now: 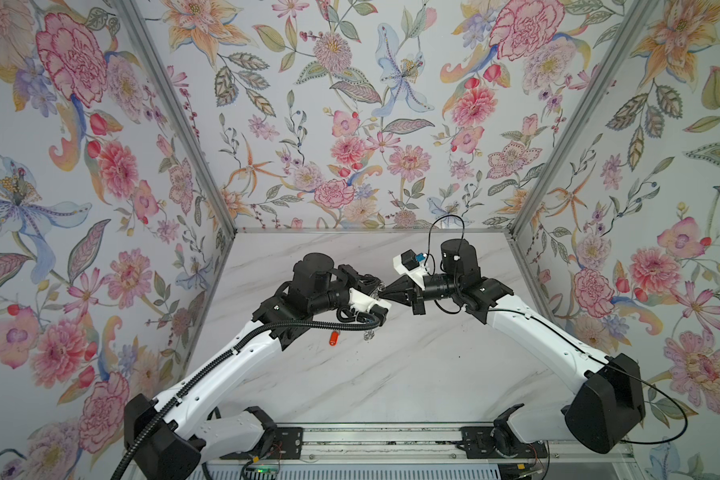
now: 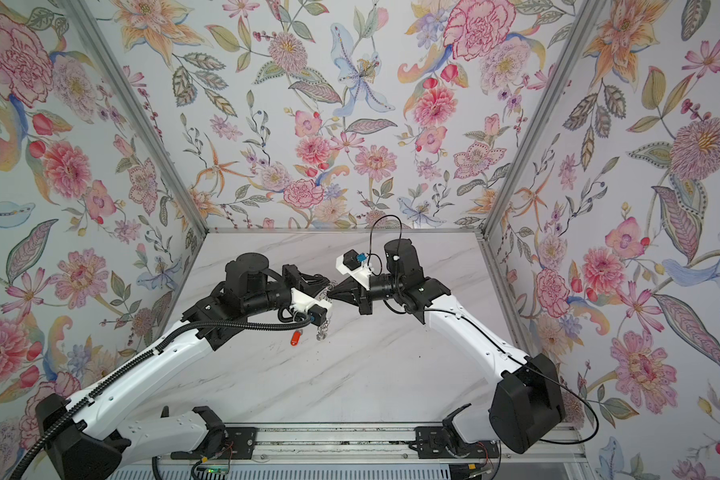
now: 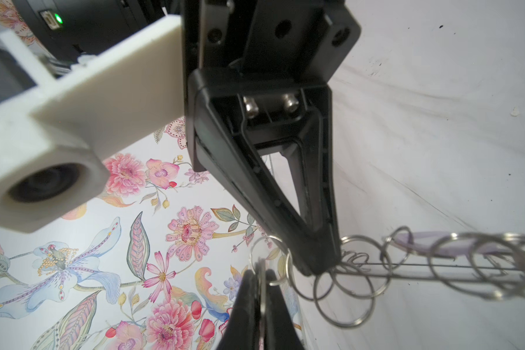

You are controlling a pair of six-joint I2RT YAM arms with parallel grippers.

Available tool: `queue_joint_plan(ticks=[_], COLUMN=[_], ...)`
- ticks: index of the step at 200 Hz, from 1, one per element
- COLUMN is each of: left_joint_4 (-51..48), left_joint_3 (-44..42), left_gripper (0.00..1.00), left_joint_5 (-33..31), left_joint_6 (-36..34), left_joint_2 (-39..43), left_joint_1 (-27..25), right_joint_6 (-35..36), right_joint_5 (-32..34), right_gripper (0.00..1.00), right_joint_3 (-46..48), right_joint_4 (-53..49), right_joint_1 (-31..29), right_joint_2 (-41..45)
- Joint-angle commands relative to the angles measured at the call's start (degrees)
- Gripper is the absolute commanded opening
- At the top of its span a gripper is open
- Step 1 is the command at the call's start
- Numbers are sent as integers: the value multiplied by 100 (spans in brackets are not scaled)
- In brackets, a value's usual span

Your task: Remove the keys from the keyring

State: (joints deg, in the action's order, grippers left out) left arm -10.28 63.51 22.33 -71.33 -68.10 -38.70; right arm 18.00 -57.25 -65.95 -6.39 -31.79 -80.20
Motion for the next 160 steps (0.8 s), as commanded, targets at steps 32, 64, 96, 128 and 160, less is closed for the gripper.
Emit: queue_joint_plan(ticks=[32, 64, 96, 128, 160], left_joint_4=[1137, 1301, 1393, 1346, 1226], left_joint_3=[-294, -415, -562, -663, -737], left_gripper=[0, 0, 0, 0, 0], left_joint_5=[11, 88, 93, 87, 24], left_joint_6=[353, 478, 559, 594, 694], left_joint_2=[335, 418, 510, 530, 563], left_joint_1=[232, 310, 388, 397, 398], right_joint_6=[-141, -269, -494, -662, -780], right_joint_5=[-147, -147, -207, -209, -33], right_gripper=[0, 0, 0, 0, 0], right_joint_3=[58, 48, 100, 143, 192], right_joint_4=[54, 135, 343, 522, 683], right_joint_1=[23, 67, 138, 185, 203], right_joint_2=[164, 154, 178, 250, 288])
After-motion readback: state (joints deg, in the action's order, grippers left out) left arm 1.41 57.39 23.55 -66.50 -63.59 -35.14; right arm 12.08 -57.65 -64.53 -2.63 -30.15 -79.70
